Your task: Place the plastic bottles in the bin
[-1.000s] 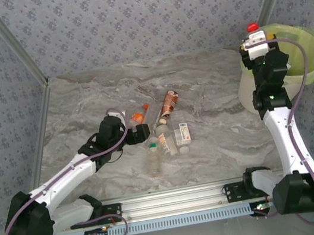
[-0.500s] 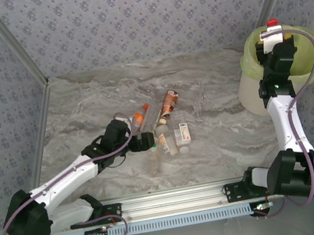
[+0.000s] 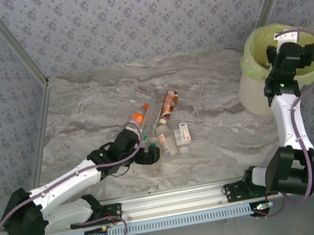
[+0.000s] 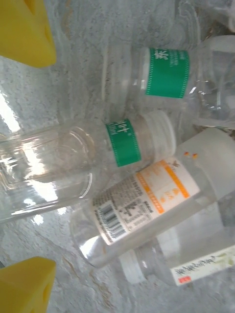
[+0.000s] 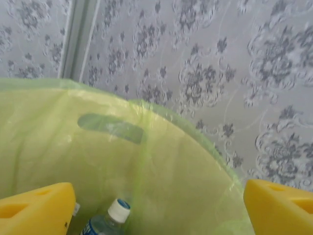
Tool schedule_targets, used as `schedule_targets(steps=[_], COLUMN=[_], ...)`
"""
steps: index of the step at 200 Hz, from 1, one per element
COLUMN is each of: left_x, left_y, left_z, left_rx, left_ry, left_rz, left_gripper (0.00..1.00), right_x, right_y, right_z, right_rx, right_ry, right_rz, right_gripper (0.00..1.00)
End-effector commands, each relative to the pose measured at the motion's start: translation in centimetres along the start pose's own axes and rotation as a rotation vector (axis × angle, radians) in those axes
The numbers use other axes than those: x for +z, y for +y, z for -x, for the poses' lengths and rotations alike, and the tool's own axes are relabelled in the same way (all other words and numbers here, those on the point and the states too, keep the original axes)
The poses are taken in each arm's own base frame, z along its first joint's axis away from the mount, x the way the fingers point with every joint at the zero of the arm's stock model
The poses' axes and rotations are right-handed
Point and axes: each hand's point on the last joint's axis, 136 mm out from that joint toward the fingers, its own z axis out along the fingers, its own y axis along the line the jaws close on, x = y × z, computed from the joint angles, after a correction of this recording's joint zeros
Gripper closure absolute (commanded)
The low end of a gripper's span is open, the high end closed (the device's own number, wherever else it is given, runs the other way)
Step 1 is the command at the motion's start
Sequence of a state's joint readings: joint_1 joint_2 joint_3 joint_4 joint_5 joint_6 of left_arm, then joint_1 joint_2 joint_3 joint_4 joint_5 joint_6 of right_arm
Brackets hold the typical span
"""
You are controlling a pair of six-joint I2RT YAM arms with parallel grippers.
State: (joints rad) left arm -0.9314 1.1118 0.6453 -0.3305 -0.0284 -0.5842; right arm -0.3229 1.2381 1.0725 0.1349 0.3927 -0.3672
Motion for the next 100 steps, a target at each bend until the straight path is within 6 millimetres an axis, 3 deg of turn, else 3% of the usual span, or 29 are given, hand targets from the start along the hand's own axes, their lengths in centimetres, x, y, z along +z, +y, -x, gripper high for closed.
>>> schedule_targets(steps=[1, 33, 46, 50, 85, 93, 100], left_x=[-0.5, -0.2, -0.2, -0.2, 0.4, 0.6, 0.7], left_y=[0.0, -0.3, -0.3, -0.2, -1.1, -1.5, -1.6], left_z=[0.3, -0.7, -1.1, -1.2, -2.6, -2.8, -3.0], left_rx=[0.036, 0.056, 0.072, 0.079, 0.128, 0.134, 0.136], left_ry=[-0.012, 0.004, 0.014, 0.017, 0.049, 0.054, 0.058], left_rz=[0.078, 0.144, 0.184, 0.195, 0.225, 0.222, 0.223], left_gripper=[0.01, 0.01, 0.0, 0.0, 0.0, 0.01, 0.01], right_x=[-0.8, -3.0, -4.1, -4.7, -8.5, -9.6, -10.2], right_y=[-0.9, -1.6, -0.8, -1.0, 2.0, 2.7, 4.2], right_z=[0.9, 2.3, 1.8, 3.0, 2.9, 3.7, 2.9], right_rx=[0.083, 0.288, 0.373, 0.404, 0.61, 0.64, 0.648], right_ry=[0.008, 0.01, 0.064, 0.052, 0.121, 0.097, 0.111], right_rz=[-0.018, 0.001, 0.072, 0.097, 0.329, 0.406, 0.473], right_gripper=[0.0, 0.0, 0.0, 0.0, 0.0, 0.0, 0.0])
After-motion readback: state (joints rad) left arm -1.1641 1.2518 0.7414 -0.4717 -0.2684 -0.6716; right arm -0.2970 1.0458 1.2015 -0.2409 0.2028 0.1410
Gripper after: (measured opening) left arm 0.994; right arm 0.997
